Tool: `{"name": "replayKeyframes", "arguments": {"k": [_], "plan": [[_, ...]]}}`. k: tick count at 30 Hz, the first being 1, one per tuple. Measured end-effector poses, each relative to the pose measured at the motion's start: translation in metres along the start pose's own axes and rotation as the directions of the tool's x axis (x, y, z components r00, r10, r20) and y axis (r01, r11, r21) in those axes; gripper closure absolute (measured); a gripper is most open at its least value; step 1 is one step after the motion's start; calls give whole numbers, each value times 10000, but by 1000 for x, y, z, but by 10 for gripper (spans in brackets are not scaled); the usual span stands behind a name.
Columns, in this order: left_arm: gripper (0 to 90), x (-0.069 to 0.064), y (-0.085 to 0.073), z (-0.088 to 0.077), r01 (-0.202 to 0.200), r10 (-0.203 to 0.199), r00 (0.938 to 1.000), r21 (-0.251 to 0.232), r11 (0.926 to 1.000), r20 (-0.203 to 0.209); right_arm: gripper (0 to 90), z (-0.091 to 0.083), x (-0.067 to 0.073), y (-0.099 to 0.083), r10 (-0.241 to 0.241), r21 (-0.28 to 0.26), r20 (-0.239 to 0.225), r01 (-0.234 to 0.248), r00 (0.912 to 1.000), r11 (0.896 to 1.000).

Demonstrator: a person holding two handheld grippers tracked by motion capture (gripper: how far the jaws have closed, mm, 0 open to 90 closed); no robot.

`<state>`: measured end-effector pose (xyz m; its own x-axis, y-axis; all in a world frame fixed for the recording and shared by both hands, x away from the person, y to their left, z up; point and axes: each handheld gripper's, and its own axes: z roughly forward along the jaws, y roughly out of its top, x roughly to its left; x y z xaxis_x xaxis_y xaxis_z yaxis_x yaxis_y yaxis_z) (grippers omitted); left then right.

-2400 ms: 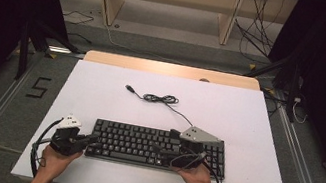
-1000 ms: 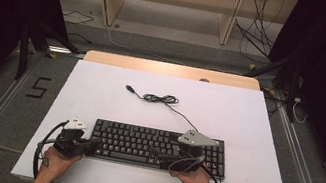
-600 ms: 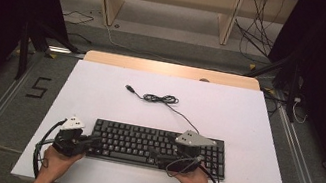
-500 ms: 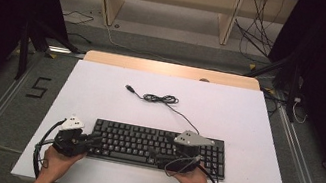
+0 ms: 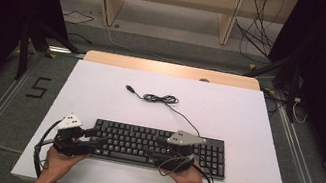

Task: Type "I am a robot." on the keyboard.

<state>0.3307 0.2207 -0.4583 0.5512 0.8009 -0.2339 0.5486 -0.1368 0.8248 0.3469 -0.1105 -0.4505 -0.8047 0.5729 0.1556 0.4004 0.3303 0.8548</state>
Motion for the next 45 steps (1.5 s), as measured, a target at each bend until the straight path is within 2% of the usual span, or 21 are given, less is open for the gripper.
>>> {"name": "replayKeyframes", "arguments": {"k": [4, 8, 13, 24, 33, 45], "plan": [[373, -2, 1, -3, -94, 98, 9999, -459, 9989, 93, 531, 2, 1, 0, -72, 80, -65, 73, 10000, 9999], [339, -3, 2, -7, -25, 37, 9999, -922, 9957, 126, 577, 3, 3, 1, -141, 122, -127, 142, 9998, 9998], [310, -3, 3, -8, 17, -2, 9999, -1146, 9934, 126, 639, 5, 6, 1, -187, 232, -211, 192, 9996, 9995], [280, -3, 3, -10, 103, -93, 9999, -1400, 9901, 79, 761, 12, 9, 1, -282, 441, -348, 297, 9990, 9986], [266, -4, 3, -11, 67, -55, 10000, -1527, 9882, 78, 896, 21, 13, 0, -488, 899, -382, 521, 9981, 9946], [261, -4, 3, -12, 74, -61, 9999, -1606, 9870, 86, 900, 37, 19, -8, -648, 1773, -460, 720, 9968, 9815]]}}
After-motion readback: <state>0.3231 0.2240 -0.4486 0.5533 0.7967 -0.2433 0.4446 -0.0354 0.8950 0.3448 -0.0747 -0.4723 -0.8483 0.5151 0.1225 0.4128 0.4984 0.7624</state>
